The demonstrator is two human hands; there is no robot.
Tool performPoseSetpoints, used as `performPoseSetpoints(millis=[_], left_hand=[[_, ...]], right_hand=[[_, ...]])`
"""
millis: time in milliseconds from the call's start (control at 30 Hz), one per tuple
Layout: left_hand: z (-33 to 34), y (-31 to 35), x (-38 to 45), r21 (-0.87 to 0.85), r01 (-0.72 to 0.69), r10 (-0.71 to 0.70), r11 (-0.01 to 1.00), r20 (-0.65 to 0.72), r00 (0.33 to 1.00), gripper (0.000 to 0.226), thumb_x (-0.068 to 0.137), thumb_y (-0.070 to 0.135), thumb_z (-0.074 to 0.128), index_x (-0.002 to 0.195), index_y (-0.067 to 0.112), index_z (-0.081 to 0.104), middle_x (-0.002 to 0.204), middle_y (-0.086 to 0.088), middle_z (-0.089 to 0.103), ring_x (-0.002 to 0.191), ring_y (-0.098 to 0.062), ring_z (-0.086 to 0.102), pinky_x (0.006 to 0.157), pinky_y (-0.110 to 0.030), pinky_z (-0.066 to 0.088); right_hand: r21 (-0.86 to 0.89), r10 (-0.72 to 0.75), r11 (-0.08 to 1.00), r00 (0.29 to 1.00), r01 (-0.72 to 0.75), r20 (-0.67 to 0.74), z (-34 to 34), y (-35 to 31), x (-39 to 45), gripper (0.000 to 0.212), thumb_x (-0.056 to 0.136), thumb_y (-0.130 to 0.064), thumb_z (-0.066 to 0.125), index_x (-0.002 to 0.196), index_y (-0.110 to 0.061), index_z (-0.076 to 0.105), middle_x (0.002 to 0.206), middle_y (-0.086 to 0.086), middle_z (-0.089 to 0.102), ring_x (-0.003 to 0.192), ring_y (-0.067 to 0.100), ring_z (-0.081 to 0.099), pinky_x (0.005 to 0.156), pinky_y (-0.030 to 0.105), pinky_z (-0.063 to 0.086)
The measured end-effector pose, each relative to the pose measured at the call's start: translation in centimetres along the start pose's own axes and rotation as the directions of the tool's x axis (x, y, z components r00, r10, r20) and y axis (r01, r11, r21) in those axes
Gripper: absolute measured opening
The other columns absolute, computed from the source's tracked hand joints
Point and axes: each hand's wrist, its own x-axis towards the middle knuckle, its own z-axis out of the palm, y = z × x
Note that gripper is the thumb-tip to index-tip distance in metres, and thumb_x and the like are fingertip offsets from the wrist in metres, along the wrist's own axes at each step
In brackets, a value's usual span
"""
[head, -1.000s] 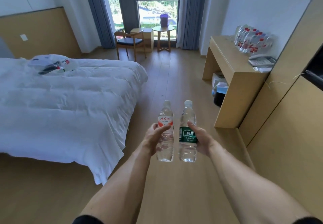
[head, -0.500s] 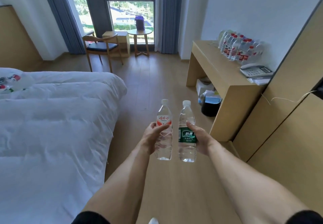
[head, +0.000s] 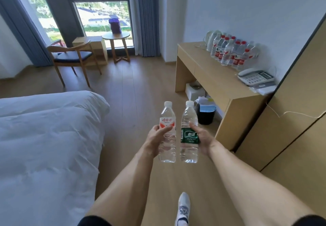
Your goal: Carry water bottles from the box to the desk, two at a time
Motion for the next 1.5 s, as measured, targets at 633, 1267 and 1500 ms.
performPoseSetpoints(millis=[633,1267,1500], left_hand=[[-0.1,15.1,31.0,-0.008,-0.023,0.023,1.000,-0.068,0.997,0.064,0.078,0.023,0.085,0.130,0.004,0.052,0.121,-0.025,0.067,0.109,-0.047,0.066,0.096,-0.065,0.050],[4.8,26.7,62.8,0.137,0.043,-0.079,0.990,0.268,0.960,0.053,0.077,0.022,0.086,0.121,0.008,0.060,0.111,-0.019,0.073,0.100,-0.038,0.072,0.089,-0.063,0.055],[11.1,28.3,70.8,0.239,0.067,-0.174,0.969,0.460,0.871,0.048,0.079,0.022,0.084,0.120,0.012,0.062,0.103,-0.015,0.076,0.093,-0.036,0.073,0.088,-0.061,0.056]], right_hand=[[0.010,0.078,0.997,0.986,-0.080,0.148,-1.3,-17.5,31.9,0.051,0.100,-0.047,0.049,0.133,-0.008,0.055,0.120,0.022,0.069,0.101,0.036,0.070,0.080,0.047,0.059],[0.108,-0.133,0.981,0.966,0.160,-0.223,-7.8,-30.6,53.6,0.067,0.087,-0.047,0.063,0.134,-0.001,0.056,0.127,0.028,0.064,0.113,0.045,0.064,0.094,0.058,0.054],[0.167,-0.157,0.952,0.877,0.256,-0.453,-12.3,-33.5,54.8,0.067,0.084,-0.046,0.068,0.135,-0.004,0.054,0.115,0.026,0.066,0.098,0.039,0.066,0.079,0.051,0.056]])
